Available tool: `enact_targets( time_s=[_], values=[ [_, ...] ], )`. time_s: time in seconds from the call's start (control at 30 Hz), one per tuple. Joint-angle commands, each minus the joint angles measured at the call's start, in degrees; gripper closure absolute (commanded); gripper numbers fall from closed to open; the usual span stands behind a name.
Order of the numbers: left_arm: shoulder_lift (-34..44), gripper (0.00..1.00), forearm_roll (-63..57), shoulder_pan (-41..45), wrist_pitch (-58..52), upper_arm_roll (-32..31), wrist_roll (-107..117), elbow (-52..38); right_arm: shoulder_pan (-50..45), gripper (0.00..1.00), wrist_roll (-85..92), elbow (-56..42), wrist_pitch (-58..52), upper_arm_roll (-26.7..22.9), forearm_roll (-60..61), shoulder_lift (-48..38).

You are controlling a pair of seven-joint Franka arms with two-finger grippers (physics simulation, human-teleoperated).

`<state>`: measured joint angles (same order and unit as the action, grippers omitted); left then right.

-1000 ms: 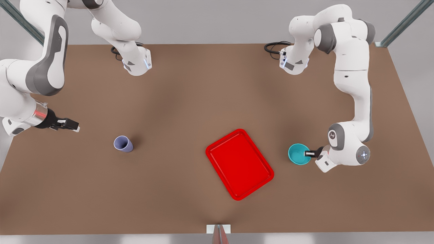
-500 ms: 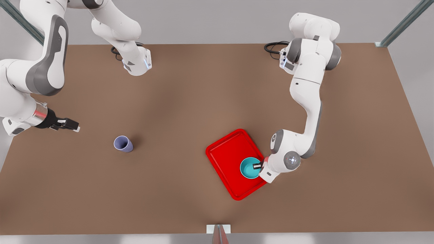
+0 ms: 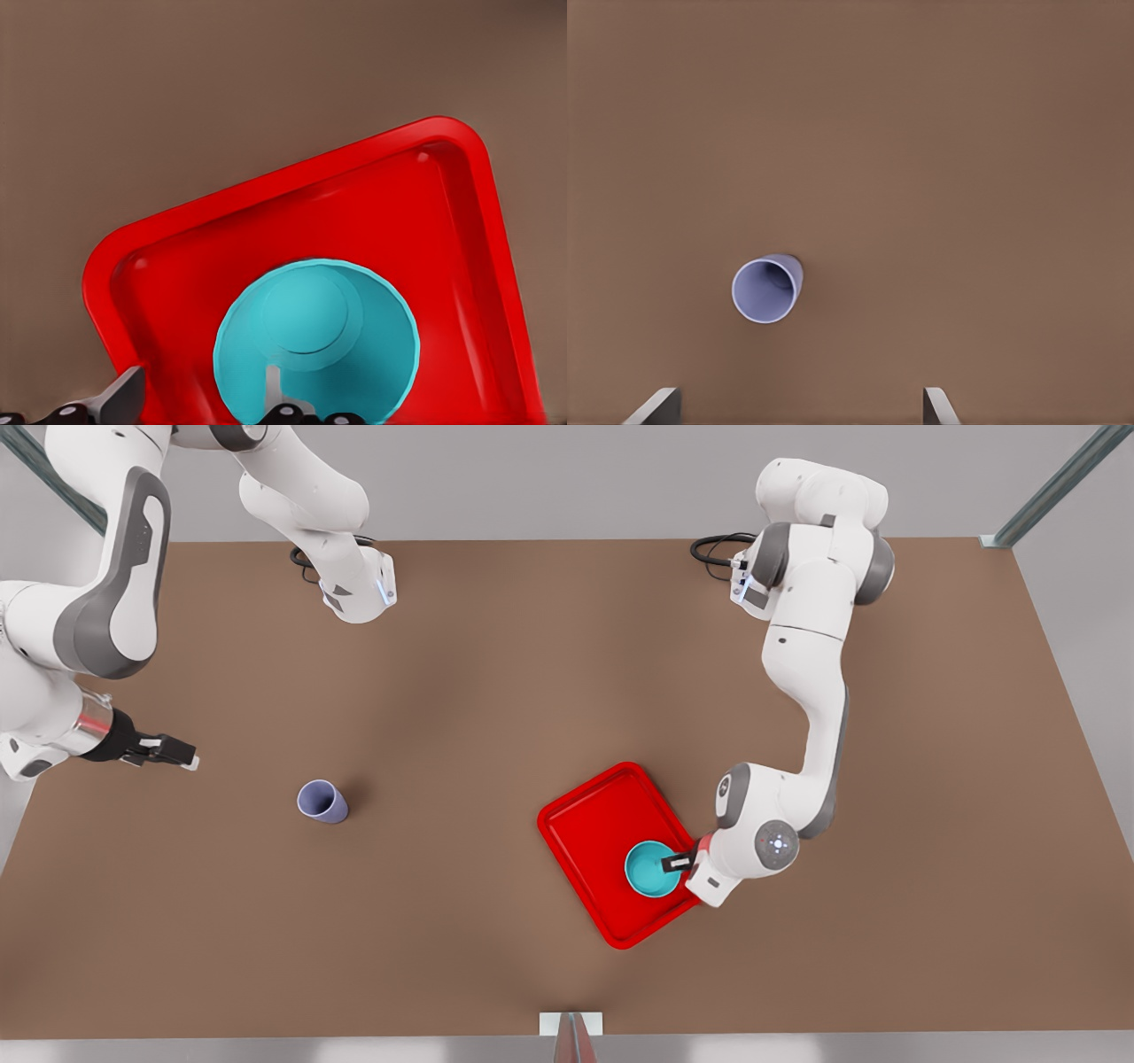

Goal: Place the bowl on the tray with the left arm and the cup on the tray with the right arm

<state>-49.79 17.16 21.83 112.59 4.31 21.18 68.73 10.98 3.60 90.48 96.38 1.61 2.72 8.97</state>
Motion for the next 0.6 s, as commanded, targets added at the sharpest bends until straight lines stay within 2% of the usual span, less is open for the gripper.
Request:
enact_targets(
  time_s=[0.0,0.03,0.07,0.13,0.17,0.23,0.3,0.33,0.43,0.57],
  values=[
    [1.2,0.00,-4.4,0.1,-2.3,0.0,0.0,0.0,0.1,0.00,0.0,0.0,0.0,0.0,0.0,0.0],
    [5.8,0.00,-6.5,0.0,-11.7,2.3,-0.8,0.0,0.1,0.00,0.1,-0.1,0.1,0.0,-0.1,0.1],
    [11.2,0.00,-12.3,-0.6,-20.6,2.7,-11.1,0.0,0.0,0.00,0.4,-0.1,0.2,0.0,-0.1,0.2],
    [21.5,0.00,-20.1,-4.6,-31.1,2.6,-32.2,0.0,0.1,0.00,1.1,-0.2,0.5,0.0,-0.2,1.0],
    [27.9,0.00,-22.4,-5.1,-33.5,2.2,-32.4,2.3,0.1,0.00,1.2,-0.5,0.6,0.0,-0.4,1.3],
    [35.4,0.00,-23.7,-5.4,-35.1,2.0,-33.6,8.3,-0.2,0.00,1.1,-0.7,1.0,-0.2,-1.7,3.0],
    [35.9,0.00,-23.0,-5.8,-36.0,2.4,-32.9,8.1,-1.1,0.03,0.5,-0.1,1.4,0.8,-1.3,3.8],
    [35.6,0.00,-23.0,-5.8,-36.0,2.4,-32.8,8.1,-3.1,0.00,0.3,0.3,0.7,1.3,-1.3,4.2],
    [35.2,0.00,-22.9,-5.7,-36.2,2.4,-32.6,8.1,-3.7,0.00,-0.3,5.1,2.8,1.4,-0.7,3.8],
    [33.1,0.00,-23.0,-5.7,-36.2,2.6,-31.6,8.2,-5.6,0.00,-0.4,12.0,11.7,1.7,-0.6,4.3]
  ],
)
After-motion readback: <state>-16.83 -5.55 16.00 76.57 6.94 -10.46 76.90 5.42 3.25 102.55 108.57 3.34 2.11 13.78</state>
